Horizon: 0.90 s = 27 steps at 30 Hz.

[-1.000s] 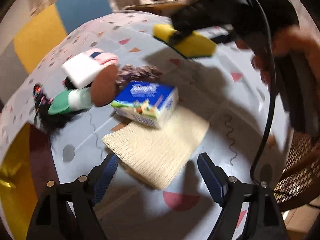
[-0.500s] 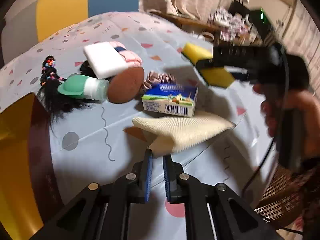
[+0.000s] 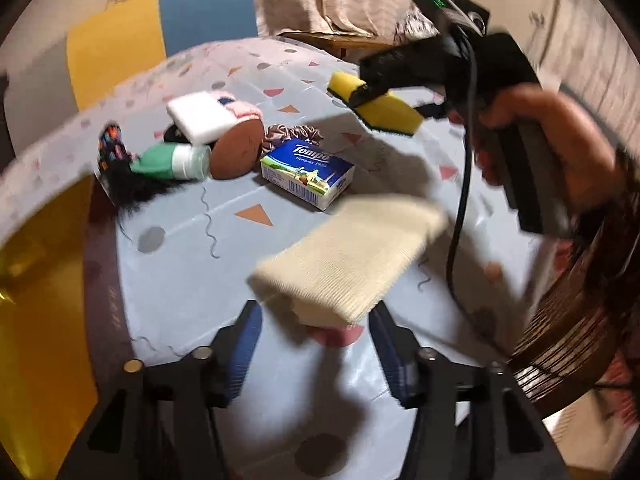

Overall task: Organize soft objects
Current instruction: 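Close the left tool on the edge of the beige woven cloth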

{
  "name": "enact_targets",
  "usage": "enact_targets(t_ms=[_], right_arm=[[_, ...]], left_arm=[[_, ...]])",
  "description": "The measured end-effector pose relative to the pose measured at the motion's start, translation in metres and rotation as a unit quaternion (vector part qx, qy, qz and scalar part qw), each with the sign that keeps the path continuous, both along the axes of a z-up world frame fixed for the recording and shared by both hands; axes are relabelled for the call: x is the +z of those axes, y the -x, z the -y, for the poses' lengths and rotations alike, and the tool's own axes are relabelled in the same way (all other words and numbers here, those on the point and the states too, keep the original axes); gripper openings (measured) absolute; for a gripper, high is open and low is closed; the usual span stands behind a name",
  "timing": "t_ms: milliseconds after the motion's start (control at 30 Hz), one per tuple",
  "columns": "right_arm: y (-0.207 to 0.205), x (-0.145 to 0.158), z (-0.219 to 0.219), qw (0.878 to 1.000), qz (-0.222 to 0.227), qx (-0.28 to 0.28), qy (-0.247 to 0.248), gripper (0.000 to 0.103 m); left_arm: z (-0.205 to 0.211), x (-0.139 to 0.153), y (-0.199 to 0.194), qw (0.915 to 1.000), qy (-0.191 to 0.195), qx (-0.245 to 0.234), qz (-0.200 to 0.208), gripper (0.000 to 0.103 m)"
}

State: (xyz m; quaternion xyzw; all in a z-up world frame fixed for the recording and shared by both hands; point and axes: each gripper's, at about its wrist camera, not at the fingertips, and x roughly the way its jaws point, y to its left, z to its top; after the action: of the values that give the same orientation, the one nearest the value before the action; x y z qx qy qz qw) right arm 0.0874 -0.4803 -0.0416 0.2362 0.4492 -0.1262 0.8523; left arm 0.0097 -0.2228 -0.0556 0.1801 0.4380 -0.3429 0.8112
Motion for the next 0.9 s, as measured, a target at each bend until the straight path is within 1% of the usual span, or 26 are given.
enact_targets(t_ms=[33, 167, 200, 233, 333, 367, 433, 467, 500, 533, 567, 600, 633, 733, 800, 867, 900], right_arm=[[0.001, 0.000, 0.001, 1.000, 0.001, -0.001, -0.001, 0.071], [0.002, 0.002, 0.003, 1.000, 0.005, -0.007, -0.003, 0.071], [0.002, 0.002, 0.003, 1.000, 0.006, -0.008, -0.004, 0.071], [0.002, 0.002, 0.003, 1.000, 0.006, -0.008, -0.004, 0.071], [0.001, 0.001, 0.002, 1.000, 0.004, -0.005, -0.004, 0.071], [0.001, 0.001, 0.001, 1.000, 0.004, -0.004, -0.004, 0.071], [0.001, 0.002, 0.001, 1.000, 0.005, -0.002, -0.004, 0.071], [0.001, 0.002, 0.001, 1.000, 0.006, -0.003, -0.004, 0.071], [0.001, 0.002, 0.001, 1.000, 0.006, -0.003, -0.005, 0.071], [0.002, 0.002, 0.002, 1.000, 0.007, -0.005, -0.007, 0.071], [0.001, 0.002, 0.003, 1.000, 0.007, -0.006, -0.008, 0.071], [0.001, 0.002, 0.003, 1.000, 0.007, -0.006, -0.008, 0.071], [0.001, 0.002, 0.003, 1.000, 0.007, -0.006, -0.009, 0.071], [0.001, 0.003, 0.002, 1.000, 0.007, -0.003, -0.008, 0.071], [0.000, 0.003, 0.001, 1.000, 0.007, -0.002, -0.007, 0.071], [0.001, 0.002, 0.001, 1.000, 0.006, -0.002, -0.008, 0.071], [0.001, 0.002, 0.001, 1.000, 0.006, -0.002, -0.008, 0.071]], left_arm=[[0.002, -0.001, 0.002, 0.9999, -0.009, -0.005, 0.008, 0.065], [0.017, -0.005, 0.005, 0.9987, -0.034, -0.032, 0.020, 0.065], [0.024, -0.006, 0.004, 0.9980, -0.042, -0.043, 0.022, 0.067], [0.030, -0.008, 0.004, 0.9967, -0.053, -0.056, 0.025, 0.069], [0.048, -0.015, 0.007, 0.9907, -0.091, -0.089, 0.047, 0.069], [0.053, -0.016, 0.005, 0.9893, -0.096, -0.096, 0.053, 0.069], [0.059, -0.014, -0.005, 0.9911, -0.081, -0.098, 0.041, 0.069], [0.061, -0.013, -0.011, 0.9918, -0.066, -0.107, 0.023, 0.070], [0.064, -0.015, -0.017, 0.9905, -0.064, -0.121, 0.003, 0.076], [0.068, -0.021, -0.023, 0.9883, -0.075, -0.132, -0.012, 0.080], [0.070, -0.025, -0.026, 0.9869, -0.084, -0.137, -0.015, 0.081], [0.072, -0.030, -0.030, 0.9858, -0.090, -0.141, -0.013, 0.086], [0.072, -0.031, -0.031, 0.9860, -0.084, -0.144, -0.011, 0.089], [0.068, -0.032, -0.038, 0.9891, -0.060, -0.131, -0.031, 0.089], [0.065, -0.032, -0.036, 0.9912, -0.056, -0.118, -0.026, 0.087], [0.062, -0.029, -0.027, 0.9915, -0.051, -0.119, -0.012, 0.076], [0.062, -0.026, -0.022, 0.9912, -0.047, -0.123, -0.005, 0.065]])
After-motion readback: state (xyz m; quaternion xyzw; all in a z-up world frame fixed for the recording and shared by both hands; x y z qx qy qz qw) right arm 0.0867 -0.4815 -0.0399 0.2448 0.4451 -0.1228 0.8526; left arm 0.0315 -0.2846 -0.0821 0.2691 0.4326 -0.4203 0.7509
